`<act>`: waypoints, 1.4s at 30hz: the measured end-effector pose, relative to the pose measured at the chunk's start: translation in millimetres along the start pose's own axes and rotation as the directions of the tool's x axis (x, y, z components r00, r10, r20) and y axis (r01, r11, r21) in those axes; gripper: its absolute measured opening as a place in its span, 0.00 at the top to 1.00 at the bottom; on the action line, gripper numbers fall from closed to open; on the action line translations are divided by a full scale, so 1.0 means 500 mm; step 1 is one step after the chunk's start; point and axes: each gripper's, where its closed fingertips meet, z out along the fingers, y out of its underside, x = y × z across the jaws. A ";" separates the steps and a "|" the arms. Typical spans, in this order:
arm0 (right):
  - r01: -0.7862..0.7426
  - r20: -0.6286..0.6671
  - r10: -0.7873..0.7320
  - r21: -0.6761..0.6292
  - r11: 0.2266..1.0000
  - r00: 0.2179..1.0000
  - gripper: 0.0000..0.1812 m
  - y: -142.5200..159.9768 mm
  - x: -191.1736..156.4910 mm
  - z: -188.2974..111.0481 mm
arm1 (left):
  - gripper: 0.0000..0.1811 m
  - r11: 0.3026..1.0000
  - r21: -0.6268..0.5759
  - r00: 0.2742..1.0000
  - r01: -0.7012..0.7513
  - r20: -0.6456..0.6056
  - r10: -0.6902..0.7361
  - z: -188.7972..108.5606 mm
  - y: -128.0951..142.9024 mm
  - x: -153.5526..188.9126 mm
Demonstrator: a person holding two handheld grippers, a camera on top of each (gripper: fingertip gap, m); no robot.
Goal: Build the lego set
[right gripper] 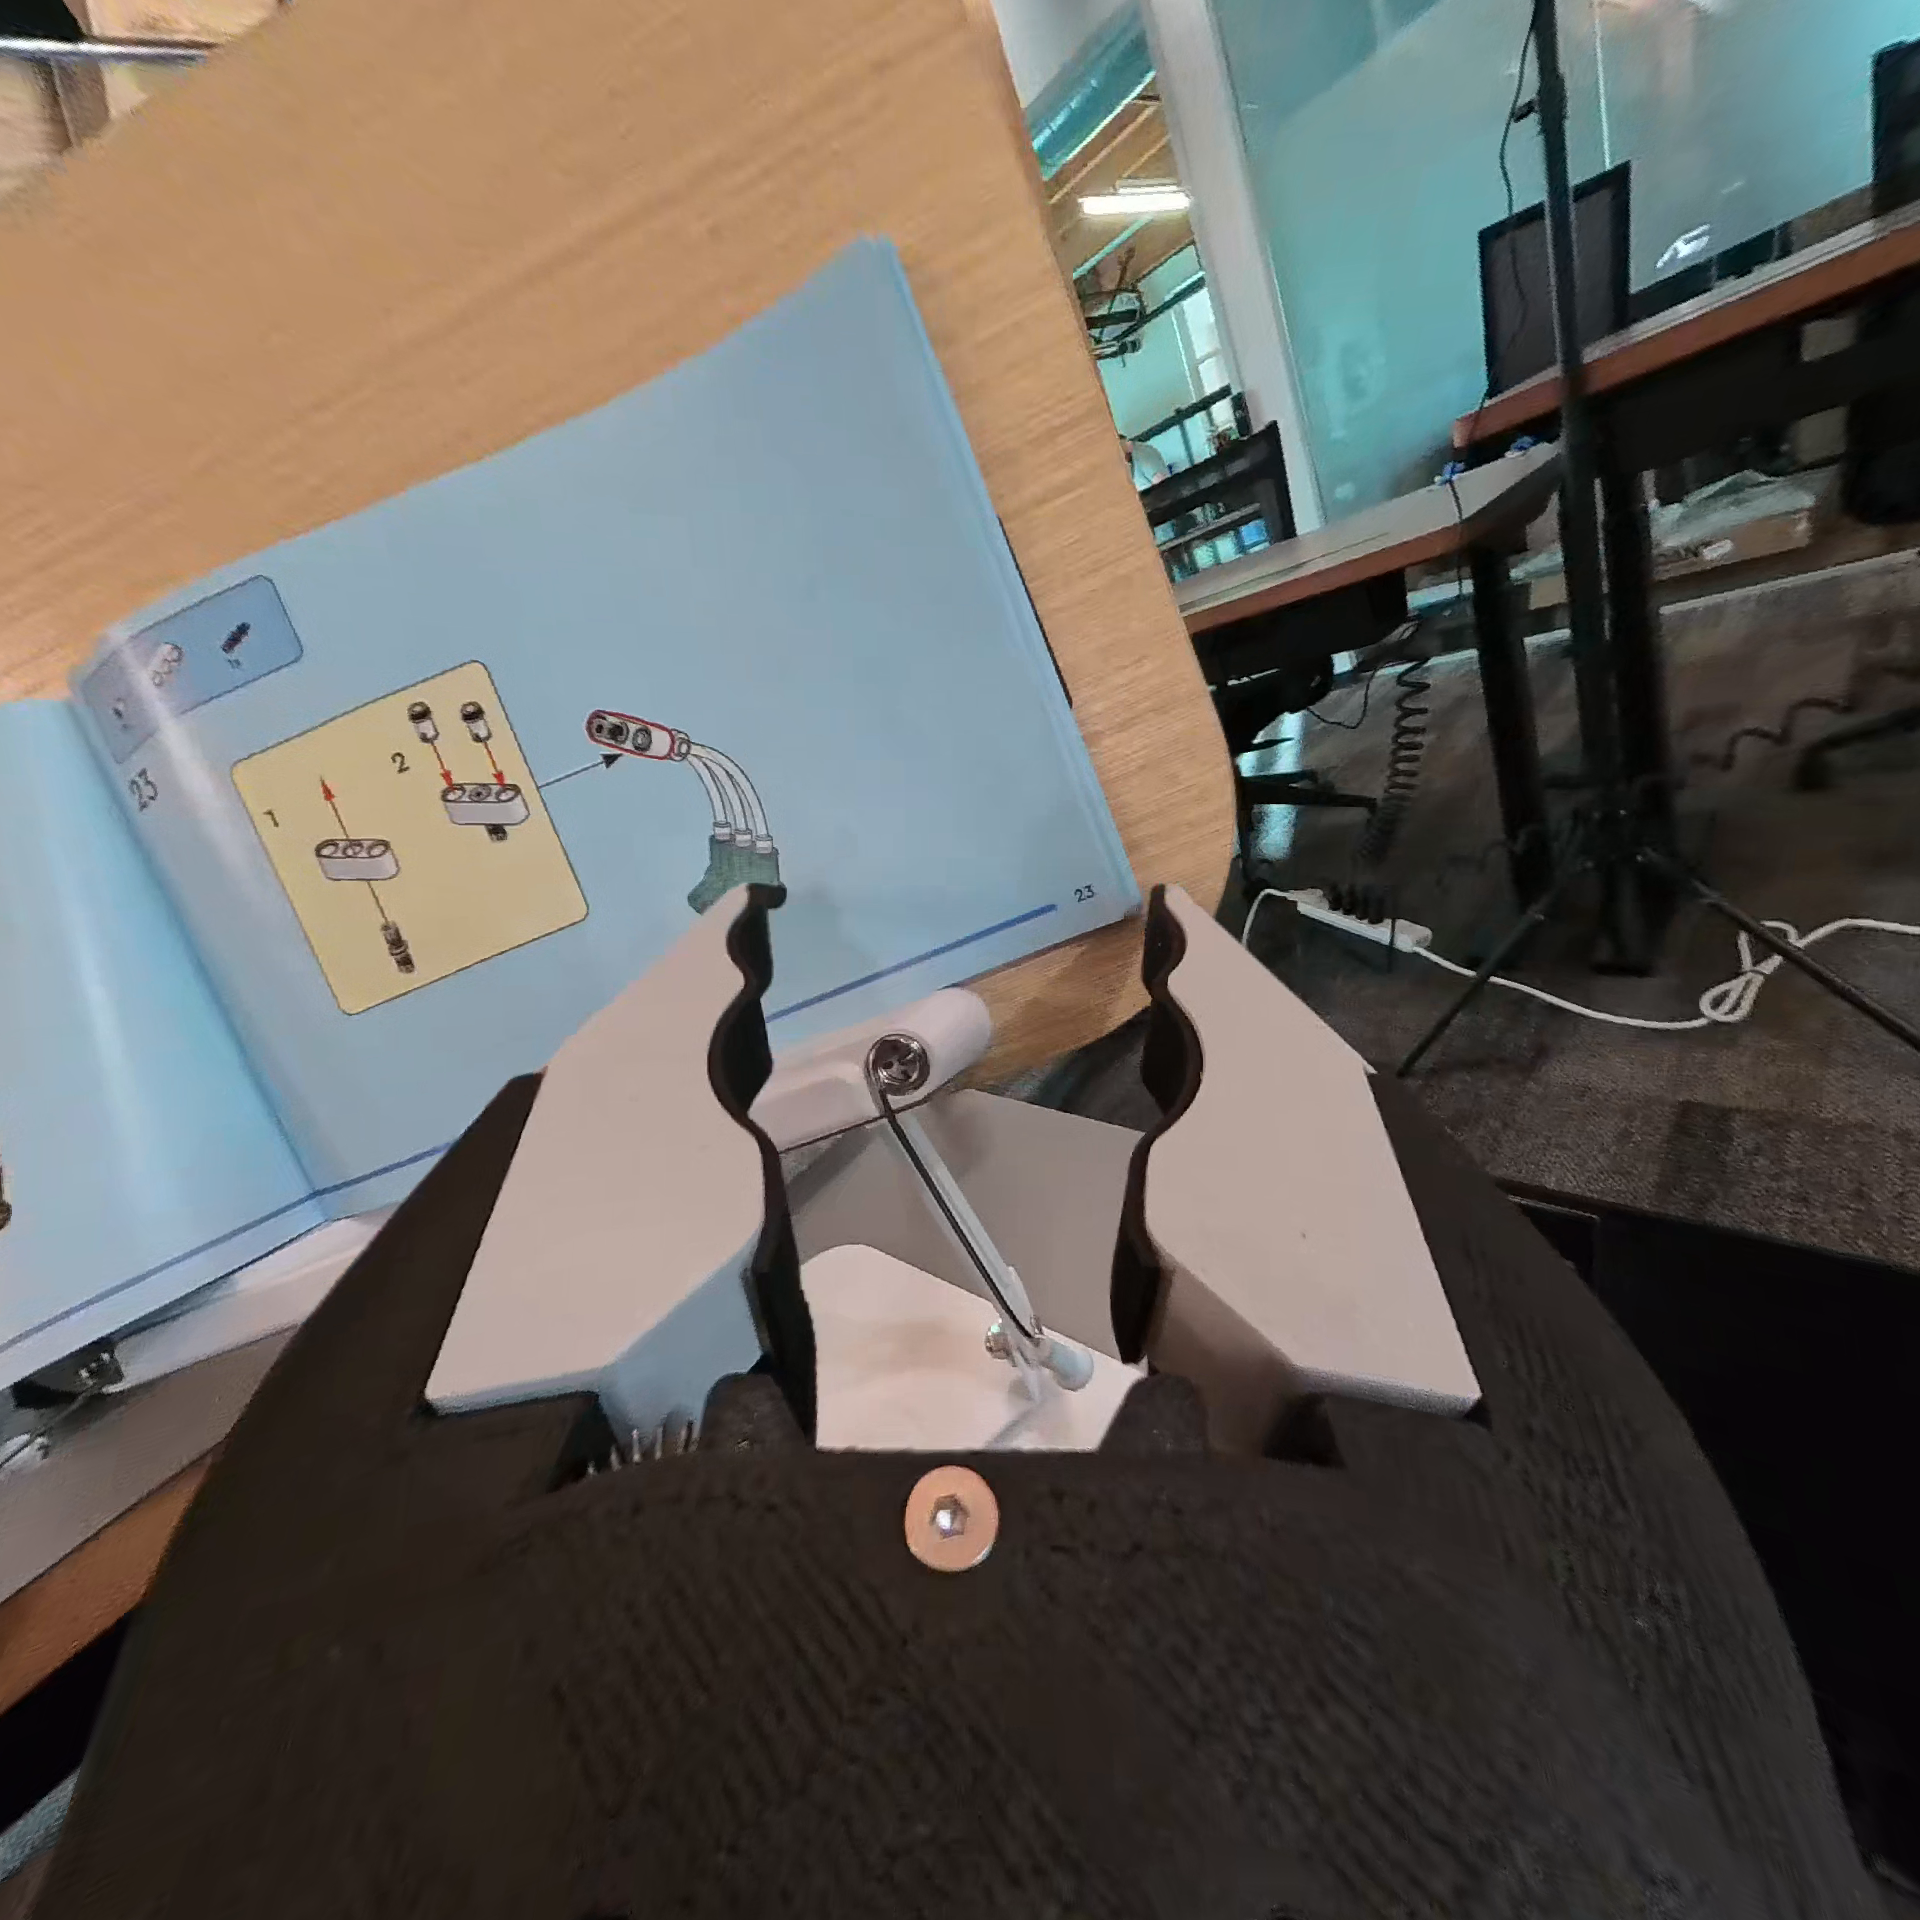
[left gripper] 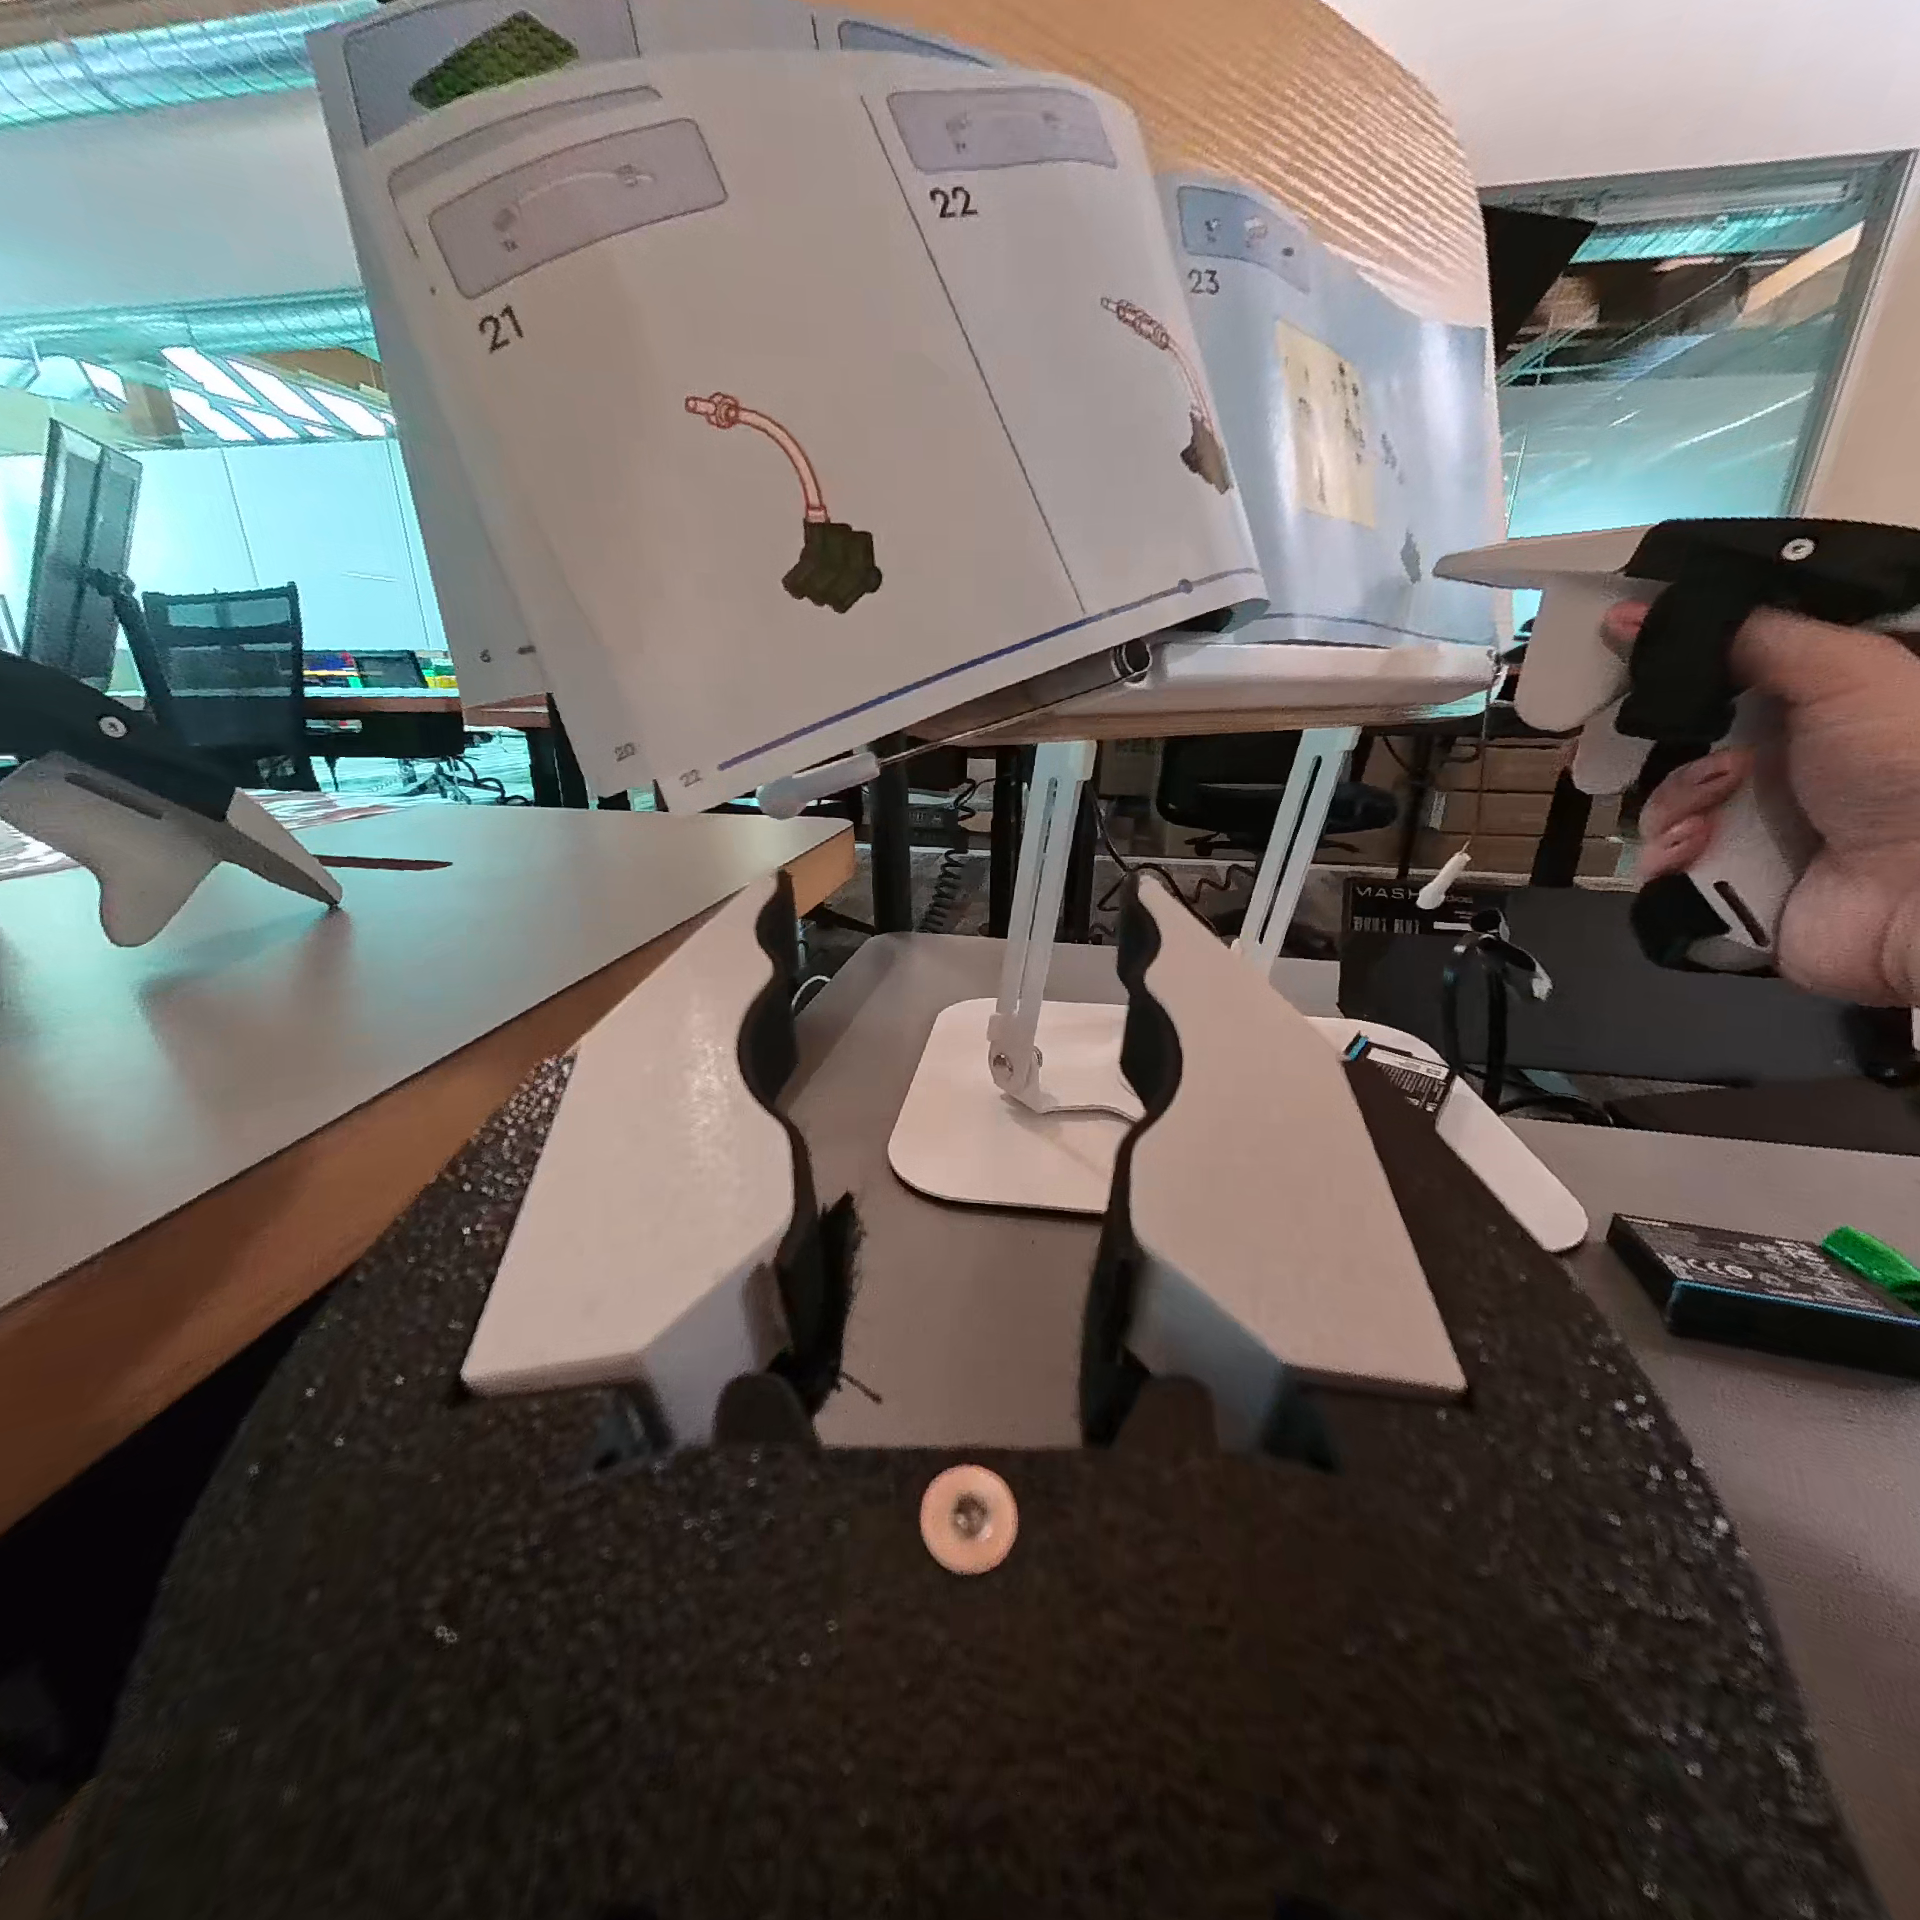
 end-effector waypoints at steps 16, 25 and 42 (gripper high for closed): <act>0.039 0.007 -0.039 -0.022 0.999 0.999 0.72 -0.009 -0.002 -0.015 | 0.68 1.000 -0.025 1.000 0.006 -0.030 -0.007 0.004 0.009 0.010; 0.090 -0.009 -0.091 -0.063 0.994 0.996 0.71 0.004 -0.007 -0.009 | 0.68 0.999 -0.034 0.999 0.015 -0.036 -0.017 0.004 0.011 0.011; 0.038 -0.014 -0.039 -0.050 0.998 0.999 0.68 0.008 -0.006 -0.002 | 0.68 0.999 -0.049 0.998 0.013 -0.056 -0.016 0.006 0.016 0.018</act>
